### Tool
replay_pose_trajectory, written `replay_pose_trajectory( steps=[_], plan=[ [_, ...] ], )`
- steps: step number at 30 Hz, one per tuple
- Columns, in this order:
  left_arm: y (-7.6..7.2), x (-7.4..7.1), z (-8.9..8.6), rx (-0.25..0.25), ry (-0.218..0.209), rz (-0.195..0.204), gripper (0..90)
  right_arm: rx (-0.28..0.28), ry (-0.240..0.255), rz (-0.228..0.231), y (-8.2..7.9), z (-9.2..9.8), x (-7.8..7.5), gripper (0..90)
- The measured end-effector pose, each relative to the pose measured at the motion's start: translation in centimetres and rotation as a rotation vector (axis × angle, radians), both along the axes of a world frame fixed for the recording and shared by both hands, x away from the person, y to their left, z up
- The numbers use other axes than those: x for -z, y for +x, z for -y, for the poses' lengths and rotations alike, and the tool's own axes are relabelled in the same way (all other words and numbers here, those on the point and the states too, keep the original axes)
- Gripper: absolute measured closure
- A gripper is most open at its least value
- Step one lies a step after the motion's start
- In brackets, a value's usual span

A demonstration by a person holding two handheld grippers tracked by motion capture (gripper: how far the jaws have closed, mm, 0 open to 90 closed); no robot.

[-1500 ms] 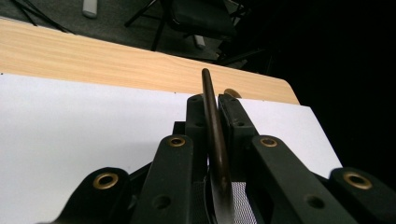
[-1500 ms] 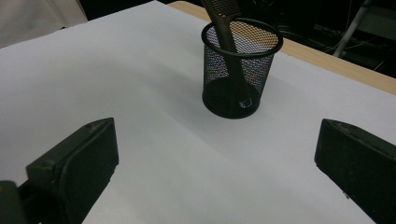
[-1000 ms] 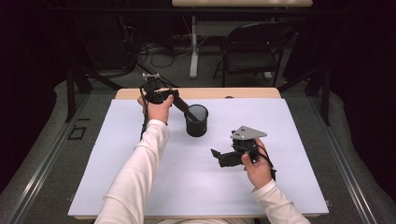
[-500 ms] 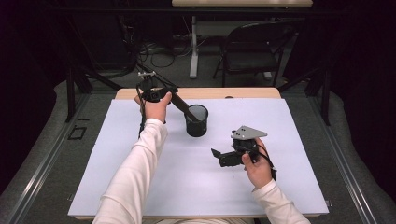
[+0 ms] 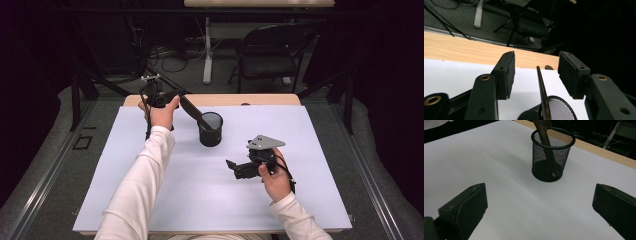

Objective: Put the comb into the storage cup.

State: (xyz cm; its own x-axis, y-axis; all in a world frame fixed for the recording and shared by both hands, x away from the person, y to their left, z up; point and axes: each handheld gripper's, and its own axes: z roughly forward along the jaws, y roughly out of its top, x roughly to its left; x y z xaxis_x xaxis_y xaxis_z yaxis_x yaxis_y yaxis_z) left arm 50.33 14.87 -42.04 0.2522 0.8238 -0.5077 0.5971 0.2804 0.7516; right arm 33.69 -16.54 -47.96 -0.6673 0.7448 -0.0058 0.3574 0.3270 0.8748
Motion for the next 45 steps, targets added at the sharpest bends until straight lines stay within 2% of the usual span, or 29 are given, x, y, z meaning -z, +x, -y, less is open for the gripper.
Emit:
replay_pose_trajectory(
  steps=[4,11,12,18,24,29,36,45],
  plan=[
    [0.0,-0.1,-0.2,0.009,0.004,0.008,44.2,0.000,-0.001,0.000,0.0,0.0,0.0,0.0],
    [-0.2,-0.5,-0.4,0.029,0.047,0.031,36.6,0.002,-0.004,-0.002,-0.1,0.0,0.1,0.0],
    [-0.3,-0.5,-0.5,0.025,0.066,0.039,35.4,0.002,-0.003,-0.003,-0.1,0.1,0.1,0.0],
    [-0.3,-0.7,-1.2,0.041,0.112,0.048,33.1,0.006,-0.004,-0.003,-0.1,0.1,0.1,0.1],
    [-0.4,-1.0,-1.9,0.065,0.155,0.094,33.2,0.005,-0.006,-0.001,-0.2,0.1,0.0,0.2],
    [-0.6,-1.1,-2.6,0.078,0.149,0.081,33.2,0.009,-0.006,0.001,-0.2,0.2,0.0,0.2],
    [-0.9,-1.5,-3.3,0.075,0.151,0.086,33.2,0.010,-0.007,0.002,-0.2,0.2,0.0,0.2],
    [-1.7,-1.9,-3.5,0.103,0.143,0.086,33.1,0.011,-0.006,0.004,-0.2,0.2,0.0,0.2]
  ],
)
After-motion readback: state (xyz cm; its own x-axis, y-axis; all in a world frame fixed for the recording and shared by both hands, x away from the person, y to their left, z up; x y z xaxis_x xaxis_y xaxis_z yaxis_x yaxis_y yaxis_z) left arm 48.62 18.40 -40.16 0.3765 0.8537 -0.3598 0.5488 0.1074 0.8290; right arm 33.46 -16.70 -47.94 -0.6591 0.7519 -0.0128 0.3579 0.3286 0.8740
